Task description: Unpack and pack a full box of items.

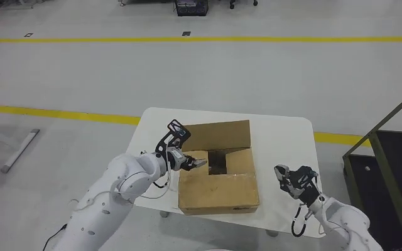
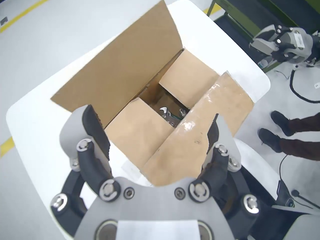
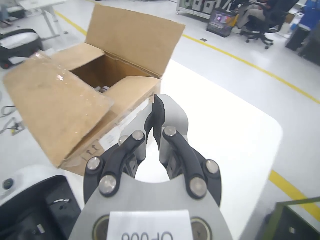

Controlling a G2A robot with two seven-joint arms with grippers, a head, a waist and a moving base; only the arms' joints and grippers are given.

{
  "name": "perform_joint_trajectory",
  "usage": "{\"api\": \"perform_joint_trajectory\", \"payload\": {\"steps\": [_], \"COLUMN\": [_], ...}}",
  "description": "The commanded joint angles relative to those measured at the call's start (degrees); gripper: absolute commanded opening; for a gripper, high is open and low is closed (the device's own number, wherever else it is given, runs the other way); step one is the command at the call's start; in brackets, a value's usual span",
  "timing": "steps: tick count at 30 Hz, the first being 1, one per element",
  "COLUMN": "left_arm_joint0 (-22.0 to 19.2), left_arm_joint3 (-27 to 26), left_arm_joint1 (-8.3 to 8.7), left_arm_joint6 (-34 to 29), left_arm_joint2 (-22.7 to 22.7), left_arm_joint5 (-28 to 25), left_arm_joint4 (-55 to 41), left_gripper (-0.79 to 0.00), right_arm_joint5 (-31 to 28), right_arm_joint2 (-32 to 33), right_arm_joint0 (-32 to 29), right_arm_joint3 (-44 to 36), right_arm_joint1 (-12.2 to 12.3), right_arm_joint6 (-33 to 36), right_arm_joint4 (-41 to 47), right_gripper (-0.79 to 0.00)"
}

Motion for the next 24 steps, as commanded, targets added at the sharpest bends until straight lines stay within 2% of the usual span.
{"api": "perform_joint_trajectory", "payload": {"steps": [1, 3, 6, 10, 11, 14, 16, 21, 22, 23, 24], "left_arm_joint0": [1.4, 2.4, 2.9, 2.9, 2.9, 2.9, 2.9, 2.9, 2.9, 2.9, 2.9], "left_arm_joint3": [-0.5, -1.1, -1.5, -1.5, -1.5, -1.5, -1.5, -1.5, -1.5, -1.5, -1.5], "left_arm_joint1": [0.29, 0.52, 0.55, 0.55, 0.55, 0.55, 0.55, 0.55, 0.55, 0.55, 0.55], "left_arm_joint6": [0.7, 0.8, 1.2, 1.2, 1.2, 1.2, 1.2, 1.2, 1.2, 1.2, 1.2], "left_arm_joint2": [-1.8, -3.1, -3.4, -3.4, -3.4, -3.4, -3.4, -3.4, -3.4, -3.4, -3.4], "left_arm_joint5": [0.8, 1.3, 1.4, 1.4, 1.4, 1.4, 1.4, 1.4, 1.4, 1.4, 1.4], "left_arm_joint4": [0.0, 0.5, 0.2, 0.2, 0.2, 0.2, 0.2, 0.2, 0.2, 0.2, 0.2], "left_gripper": [0.000, 0.000, 0.000, 0.000, 0.000, 0.000, 0.000, 0.000, 0.000, 0.000, 0.000], "right_arm_joint5": [-4.7, -6.0, -4.4, -3.4, -3.1, -3.1, -3.1, -3.1, -3.1, -3.1, -3.1], "right_arm_joint2": [0.1, -0.5, -2.1, -3.7, -3.7, -3.7, -3.7, -3.7, -3.7, -3.7, -3.7], "right_arm_joint0": [1.8, 4.3, 8.4, 12.2, 12.9, 12.9, 12.9, 12.9, 12.9, 12.9, 12.9], "right_arm_joint3": [1.4, 2.9, 4.7, 5.8, 5.9, 5.9, 5.9, 5.9, 5.9, 5.9, 5.9], "right_arm_joint1": [0.4, 0.9, 1.6, 2.7, 2.9, 2.9, 2.9, 2.9, 2.9, 2.9, 2.9], "right_arm_joint6": [9.1, 18.4, 31.5, 45.5, 47.3, 47.3, 47.3, 47.3, 47.3, 47.3, 47.3], "right_arm_joint4": [11.5, 19.9, 34.1, 47.0, 47.4, 47.4, 47.4, 47.4, 47.4, 47.4, 47.4], "right_gripper": [-0.785, -0.785, -0.785, -0.785, -0.696, -0.539, -0.785, -0.785, -0.548, -0.468, -0.468]}}
